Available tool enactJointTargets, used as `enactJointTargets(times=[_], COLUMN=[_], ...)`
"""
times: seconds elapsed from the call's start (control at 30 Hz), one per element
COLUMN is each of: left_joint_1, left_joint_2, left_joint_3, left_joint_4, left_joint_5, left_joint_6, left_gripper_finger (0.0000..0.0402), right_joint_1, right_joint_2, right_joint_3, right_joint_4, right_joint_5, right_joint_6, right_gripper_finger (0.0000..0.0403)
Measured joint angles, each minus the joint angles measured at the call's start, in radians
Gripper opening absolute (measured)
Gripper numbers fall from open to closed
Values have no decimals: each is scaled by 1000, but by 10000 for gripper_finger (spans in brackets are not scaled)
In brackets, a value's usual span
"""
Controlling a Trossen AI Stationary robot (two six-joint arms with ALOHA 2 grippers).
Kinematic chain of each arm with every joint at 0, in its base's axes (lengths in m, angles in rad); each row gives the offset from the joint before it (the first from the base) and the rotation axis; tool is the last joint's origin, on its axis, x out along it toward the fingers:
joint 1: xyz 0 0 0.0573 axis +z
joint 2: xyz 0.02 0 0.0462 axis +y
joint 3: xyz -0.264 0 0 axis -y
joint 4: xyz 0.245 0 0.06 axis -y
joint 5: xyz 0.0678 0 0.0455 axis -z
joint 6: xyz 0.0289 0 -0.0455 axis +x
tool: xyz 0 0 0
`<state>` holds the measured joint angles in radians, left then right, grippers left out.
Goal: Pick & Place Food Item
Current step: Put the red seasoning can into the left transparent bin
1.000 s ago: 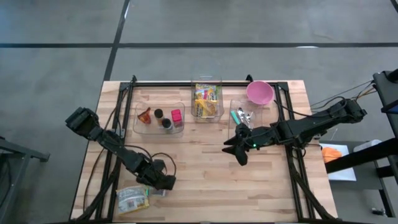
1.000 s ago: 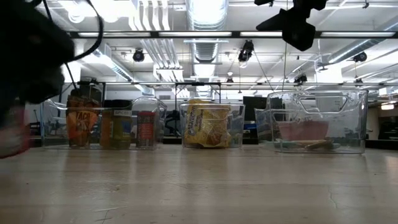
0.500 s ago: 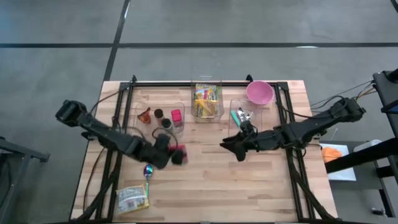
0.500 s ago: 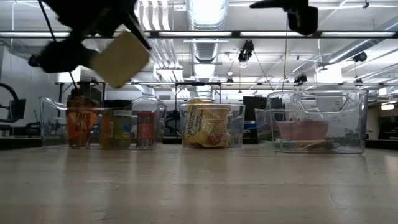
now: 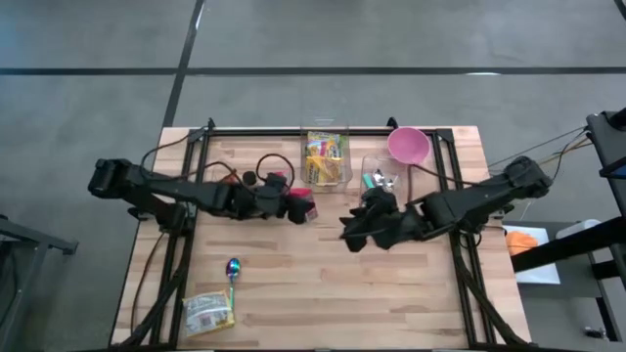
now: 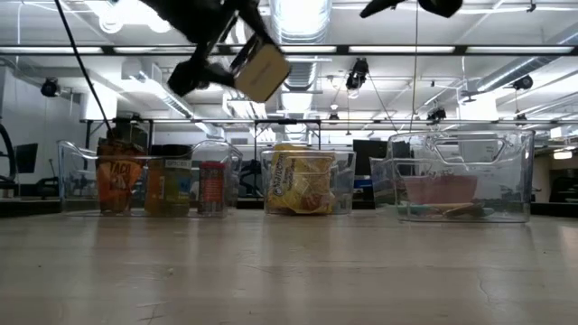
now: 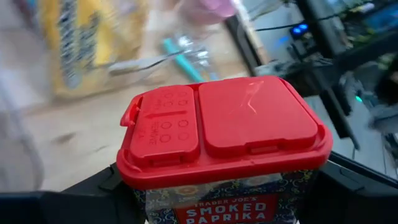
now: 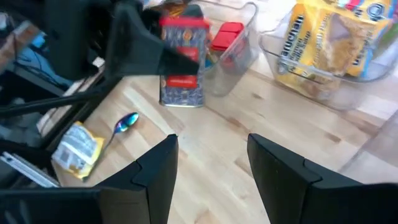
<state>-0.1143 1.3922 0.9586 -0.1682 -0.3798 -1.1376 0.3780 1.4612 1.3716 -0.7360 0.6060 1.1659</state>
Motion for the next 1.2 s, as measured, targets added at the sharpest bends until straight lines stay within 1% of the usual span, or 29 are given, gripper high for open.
enactJointTargets(times=[0.1, 0.17, 0.33, 0.43, 0.53, 0.63, 0.7, 0.77, 0.83, 1.0, 1.1, 1.2], left_joint_1=[0, 4, 9, 9, 11, 11, 11, 11, 12, 12, 13, 13], left_joint_2=[0, 0, 0, -1, 0, 0, 0, 0, 0, 0, 0, 0], left_joint_3=[60, 94, 134, 136, 134, 136, 136, 137, 136, 136, 136, 136], left_joint_4=[-32, -81, -100, -101, -99, -82, -58, -55, -55, -49, -47, -35], left_joint_5=[-7, -23, -31, -31, -31, -22, 2, 15, 21, 45, 54, 64], left_joint_6=[60, 65, 120, 125, 132, 174, 226, 264, 277, 293, 294, 296], left_gripper_finger=[299, 299, 299, 299, 299, 299, 299, 299, 299, 299, 299, 299], right_joint_1=[-10, -19, -29, -32, -43, -53, -53, -55, -61, -82, -89, -94], right_joint_2=[67, 101, 142, 153, 153, 156, 159, 166, 171, 190, 193, 207], right_joint_3=[68, 107, 186, 211, 213, 212, 210, 211, 210, 210, 210, 209], right_joint_4=[-22, -26, -14, -15, -14, 1, 29, 74, 77, 78, 78, 82], right_joint_5=[0, 1, 47, 56, 53, 29, 14, -8, -31, -31, -35, -39], right_joint_6=[-21, -27, -104, -152, -141, -137, -162, -189, -201, -183, -176, -174], right_gripper_finger=[189, 189, 189, 189, 189, 193, 205, 227, 254, 315, 334, 340])
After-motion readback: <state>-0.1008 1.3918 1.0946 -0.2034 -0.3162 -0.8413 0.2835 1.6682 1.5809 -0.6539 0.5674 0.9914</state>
